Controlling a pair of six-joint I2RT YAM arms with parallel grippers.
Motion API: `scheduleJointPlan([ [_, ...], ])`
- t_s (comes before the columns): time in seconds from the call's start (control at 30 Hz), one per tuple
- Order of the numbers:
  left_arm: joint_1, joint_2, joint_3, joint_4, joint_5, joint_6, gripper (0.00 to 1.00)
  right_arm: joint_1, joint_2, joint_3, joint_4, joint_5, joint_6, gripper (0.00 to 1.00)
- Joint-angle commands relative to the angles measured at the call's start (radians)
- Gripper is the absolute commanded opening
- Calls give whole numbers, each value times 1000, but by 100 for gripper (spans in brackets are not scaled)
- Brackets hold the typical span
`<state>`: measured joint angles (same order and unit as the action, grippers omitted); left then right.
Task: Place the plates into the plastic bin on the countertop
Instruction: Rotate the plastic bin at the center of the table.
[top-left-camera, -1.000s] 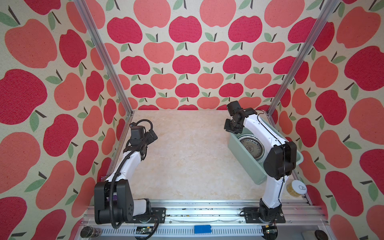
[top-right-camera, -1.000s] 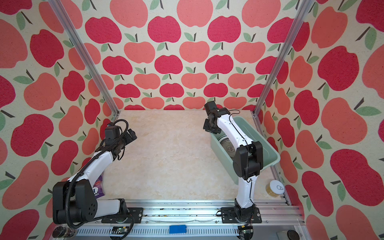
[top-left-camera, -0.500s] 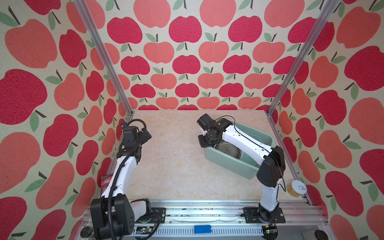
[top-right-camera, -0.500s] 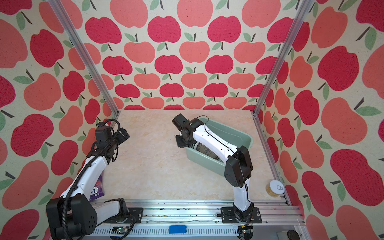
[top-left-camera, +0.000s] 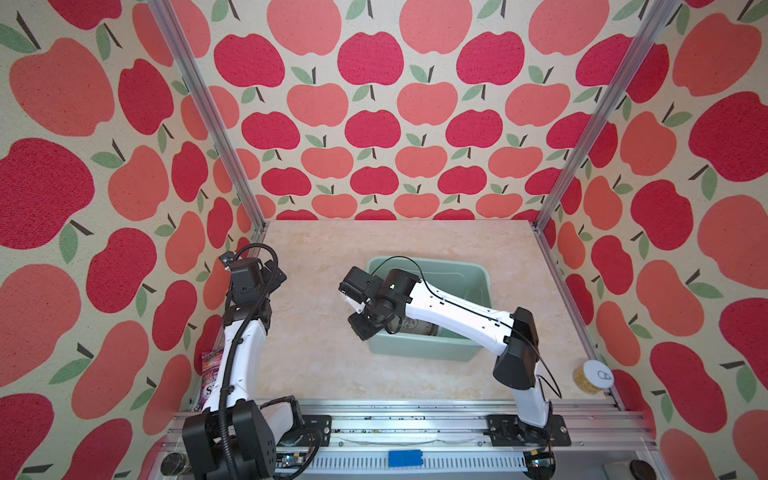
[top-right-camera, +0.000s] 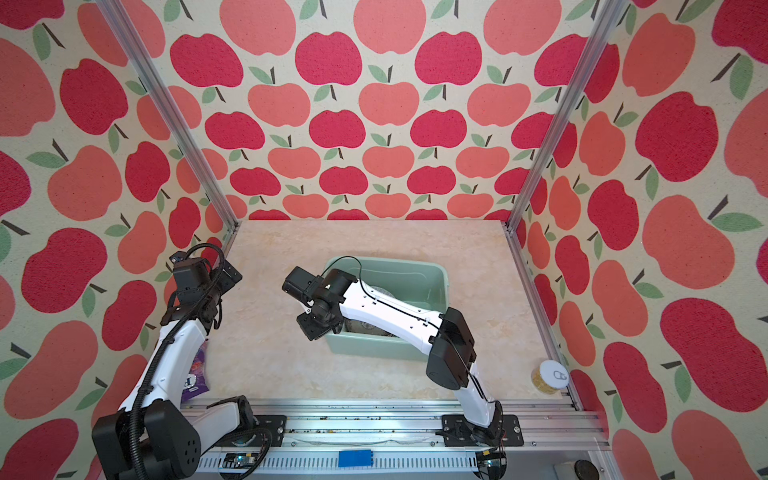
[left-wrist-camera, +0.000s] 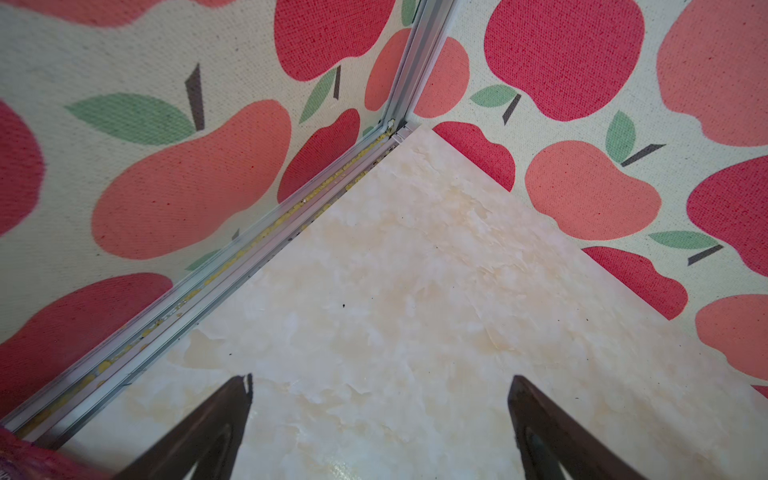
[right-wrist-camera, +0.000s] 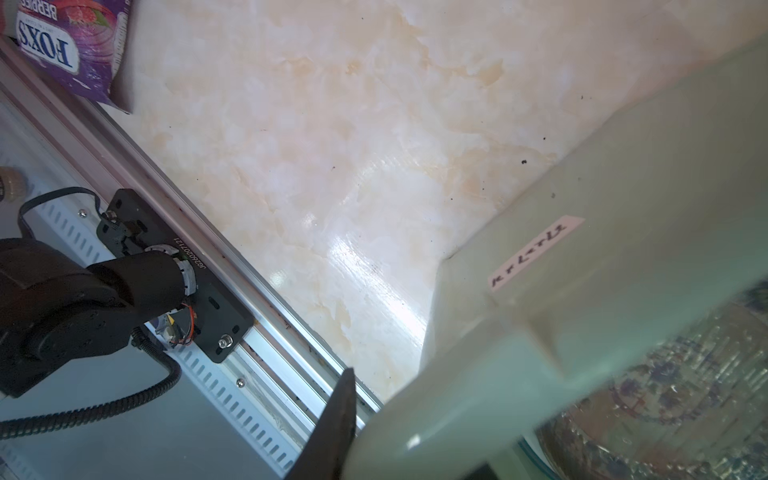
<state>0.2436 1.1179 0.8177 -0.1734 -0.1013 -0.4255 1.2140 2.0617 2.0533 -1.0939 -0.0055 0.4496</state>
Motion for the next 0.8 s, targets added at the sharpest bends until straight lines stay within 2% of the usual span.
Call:
scheduleJointPlan([
  [0.0,5,-26,-23,-37,-17,10,99,15,21,87,141,-130,14,8],
  [0.2,5,-25,-28,-32,-11,24,99,14,25,87,156,-123,11,9],
  [0.27,6,-26,-30,-26,-5,21,99,13,26,86,147,-119,11,20],
  [0.33,6,-23,-31,-20,5,16,99,7,17,79,129,-97,10,24],
  [0.43,5,-11,-32,7,29,23,99,0,-24,79,84,-27,-18,43],
  [0.53,1,2,-25,34,37,34,99,-61,-104,80,59,46,-80,54],
  [0.63,-8,27,-16,66,37,39,99,-114,-191,84,51,100,-147,64],
  [0.77,-34,71,-12,118,37,62,99,-234,-303,59,47,152,-211,65],
])
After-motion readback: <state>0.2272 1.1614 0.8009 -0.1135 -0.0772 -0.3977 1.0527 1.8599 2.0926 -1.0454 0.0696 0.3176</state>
